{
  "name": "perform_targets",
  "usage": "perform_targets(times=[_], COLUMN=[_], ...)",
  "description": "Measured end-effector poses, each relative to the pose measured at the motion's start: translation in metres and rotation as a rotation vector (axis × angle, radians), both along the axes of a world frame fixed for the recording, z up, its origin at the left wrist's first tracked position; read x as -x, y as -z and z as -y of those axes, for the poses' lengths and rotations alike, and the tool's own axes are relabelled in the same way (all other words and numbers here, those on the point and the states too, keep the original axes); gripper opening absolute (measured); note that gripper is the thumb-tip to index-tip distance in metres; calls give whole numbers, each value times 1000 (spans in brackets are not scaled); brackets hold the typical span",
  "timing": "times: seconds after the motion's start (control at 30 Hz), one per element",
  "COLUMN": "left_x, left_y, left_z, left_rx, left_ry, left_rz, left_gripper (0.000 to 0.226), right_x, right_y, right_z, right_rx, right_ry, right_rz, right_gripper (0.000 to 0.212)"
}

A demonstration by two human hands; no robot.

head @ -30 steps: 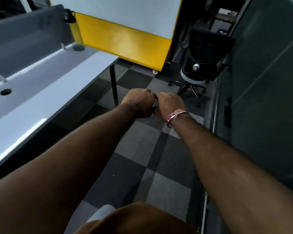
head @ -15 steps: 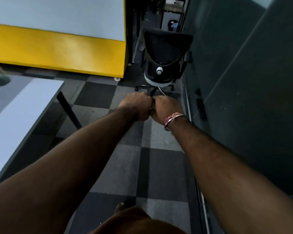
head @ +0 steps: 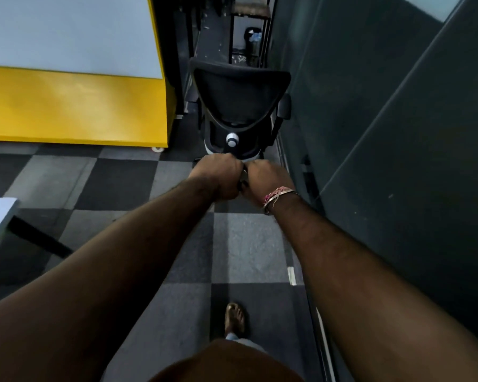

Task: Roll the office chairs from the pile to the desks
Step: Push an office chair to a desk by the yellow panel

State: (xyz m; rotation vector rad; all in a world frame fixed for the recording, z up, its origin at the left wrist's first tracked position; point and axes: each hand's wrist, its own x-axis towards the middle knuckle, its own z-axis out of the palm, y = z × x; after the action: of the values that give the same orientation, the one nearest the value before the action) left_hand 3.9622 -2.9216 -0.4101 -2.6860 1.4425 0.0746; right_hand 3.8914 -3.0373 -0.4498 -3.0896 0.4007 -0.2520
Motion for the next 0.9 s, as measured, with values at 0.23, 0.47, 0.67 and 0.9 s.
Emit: perform_targets(times=[0.23,0.47,0.67,0.9], left_x=[-109,-231,-360,-480], left_y=[4,6,8,23], left_z=[108,187,253,313], left_rx=[23,12,27,62], left_ry=[-3,37,102,144], left_rz=[13,22,29,-47], left_gripper=[27,34,34,46], right_x=[-106,-230,-350,-464], right_y=[-8,6,17,32], right_z=[107,190,252,314], right_rx=[30,-28,-1,20], right_ry=[-53,-21,36,70], right_rz=[-9,15,93,99], right_gripper=[27,24,17,24])
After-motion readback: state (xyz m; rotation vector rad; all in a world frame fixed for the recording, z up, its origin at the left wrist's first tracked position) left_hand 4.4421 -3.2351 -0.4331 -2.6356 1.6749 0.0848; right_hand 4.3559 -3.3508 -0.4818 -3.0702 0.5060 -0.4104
